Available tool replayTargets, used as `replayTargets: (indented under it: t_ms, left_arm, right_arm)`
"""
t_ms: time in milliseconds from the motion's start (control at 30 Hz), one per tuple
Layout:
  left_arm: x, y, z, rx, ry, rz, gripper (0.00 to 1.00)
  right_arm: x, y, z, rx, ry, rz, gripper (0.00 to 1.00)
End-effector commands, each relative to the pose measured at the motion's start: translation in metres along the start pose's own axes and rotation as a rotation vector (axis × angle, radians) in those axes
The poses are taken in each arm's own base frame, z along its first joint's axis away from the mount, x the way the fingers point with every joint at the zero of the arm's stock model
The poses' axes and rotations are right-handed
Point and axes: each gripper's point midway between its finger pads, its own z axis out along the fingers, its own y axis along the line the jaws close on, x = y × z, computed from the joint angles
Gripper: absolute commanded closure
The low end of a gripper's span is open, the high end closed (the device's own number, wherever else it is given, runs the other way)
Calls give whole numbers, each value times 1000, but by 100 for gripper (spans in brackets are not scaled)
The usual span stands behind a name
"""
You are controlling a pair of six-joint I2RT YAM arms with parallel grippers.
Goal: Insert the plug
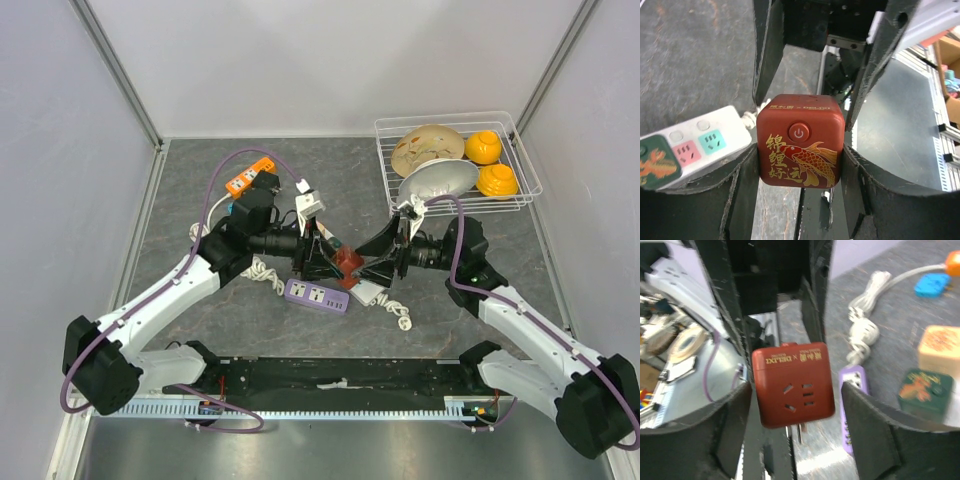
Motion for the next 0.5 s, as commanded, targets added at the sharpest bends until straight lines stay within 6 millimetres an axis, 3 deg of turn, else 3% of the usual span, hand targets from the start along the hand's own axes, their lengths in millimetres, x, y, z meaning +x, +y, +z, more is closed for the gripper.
replayTargets:
  t_ms: [0,100,233,300,467]
  left_arm:
    - [-10,21,-10,-193,18,-2,98]
    - [-1,37,-12,-325,72,-13,98]
    - [5,55,-10,-506,152,13,98]
    - [19,58,-3,-550,227,4,98]
    - [21,74,5,-693,277,7,98]
  right_arm:
    - [-8,-28,-11,203,5,-65,10]
    - [-13,-49,-28,350,-21,-41,2]
    - [-18,-86,-59,605,-65,-3,2]
    - [-9,-112,-83,797,-57,36,2]
    - [11,-151,-136,1128,-58,96,2]
